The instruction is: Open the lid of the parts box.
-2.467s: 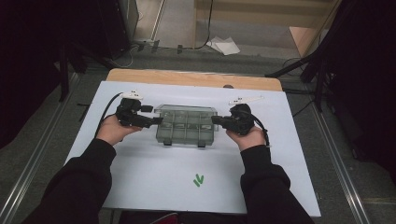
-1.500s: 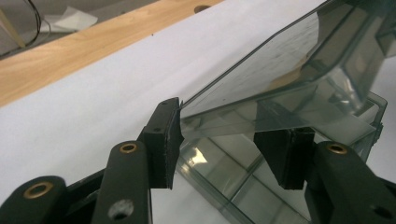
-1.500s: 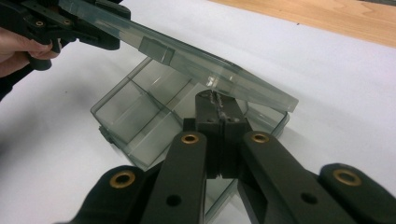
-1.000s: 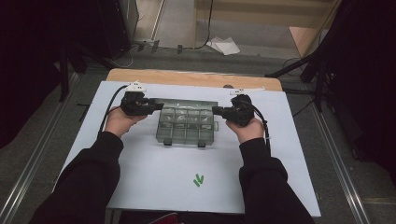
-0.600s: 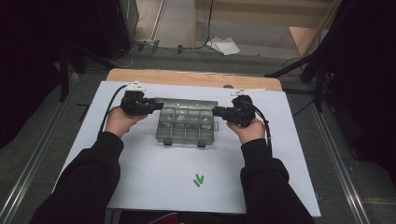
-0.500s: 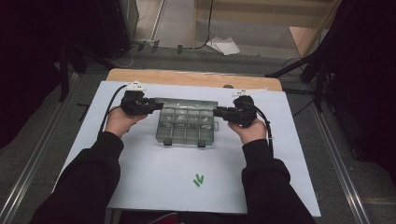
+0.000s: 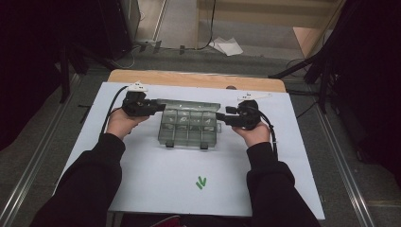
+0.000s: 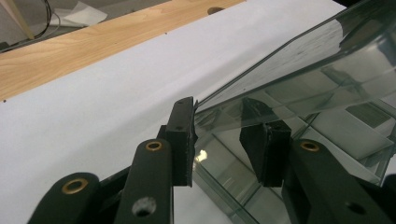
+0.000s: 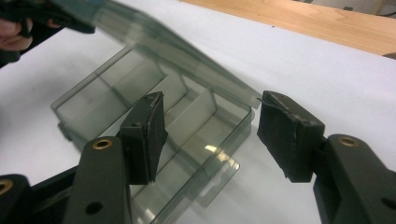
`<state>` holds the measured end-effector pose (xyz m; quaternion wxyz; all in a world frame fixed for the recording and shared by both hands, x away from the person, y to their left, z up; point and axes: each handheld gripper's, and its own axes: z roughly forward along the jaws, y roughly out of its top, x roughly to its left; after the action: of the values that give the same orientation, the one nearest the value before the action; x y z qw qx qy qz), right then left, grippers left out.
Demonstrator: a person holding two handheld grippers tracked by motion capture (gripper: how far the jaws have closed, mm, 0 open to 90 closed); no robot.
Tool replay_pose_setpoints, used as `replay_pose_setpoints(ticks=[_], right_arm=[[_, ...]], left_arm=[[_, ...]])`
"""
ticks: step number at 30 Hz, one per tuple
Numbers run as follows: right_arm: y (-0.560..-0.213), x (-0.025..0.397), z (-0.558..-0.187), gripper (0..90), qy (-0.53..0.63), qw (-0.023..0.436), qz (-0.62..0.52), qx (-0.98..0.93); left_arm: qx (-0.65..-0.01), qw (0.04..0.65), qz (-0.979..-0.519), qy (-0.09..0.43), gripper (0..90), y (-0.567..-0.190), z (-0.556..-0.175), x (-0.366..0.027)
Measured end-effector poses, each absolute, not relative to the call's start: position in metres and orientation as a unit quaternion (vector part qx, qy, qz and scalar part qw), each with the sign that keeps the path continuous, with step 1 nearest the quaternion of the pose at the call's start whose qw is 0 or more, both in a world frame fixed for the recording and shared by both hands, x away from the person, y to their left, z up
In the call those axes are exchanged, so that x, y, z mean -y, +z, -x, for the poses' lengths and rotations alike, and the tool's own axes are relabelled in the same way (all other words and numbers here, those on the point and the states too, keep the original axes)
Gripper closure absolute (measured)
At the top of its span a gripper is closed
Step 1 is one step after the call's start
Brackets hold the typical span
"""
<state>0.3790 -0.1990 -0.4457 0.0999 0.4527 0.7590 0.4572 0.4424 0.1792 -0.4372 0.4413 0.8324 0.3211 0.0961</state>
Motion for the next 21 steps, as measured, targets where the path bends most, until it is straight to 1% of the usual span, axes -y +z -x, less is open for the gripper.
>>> replay_pose_setpoints(ticks=[7, 11, 17, 21], right_arm=[[-0.452, 0.193, -0.386, 47.6, 0.452, 0.128, -0.440, -0.765], [-0.453, 0.190, -0.390, 50.6, 0.461, 0.135, -0.436, -0.761], [-0.452, 0.185, -0.399, 56.0, 0.467, 0.128, -0.428, -0.763], [-0.451, 0.181, -0.401, 57.7, 0.468, 0.144, -0.422, -0.763]], left_arm=[[-0.325, 0.441, -0.831, 0.093, 63.9, -0.437, -0.443, -0.179], [-0.325, 0.439, -0.832, 0.091, 63.9, -0.436, -0.444, -0.179], [-0.328, 0.445, -0.828, 0.089, 63.9, -0.438, -0.446, -0.179], [-0.333, 0.448, -0.825, 0.089, 63.9, -0.439, -0.448, -0.178]])
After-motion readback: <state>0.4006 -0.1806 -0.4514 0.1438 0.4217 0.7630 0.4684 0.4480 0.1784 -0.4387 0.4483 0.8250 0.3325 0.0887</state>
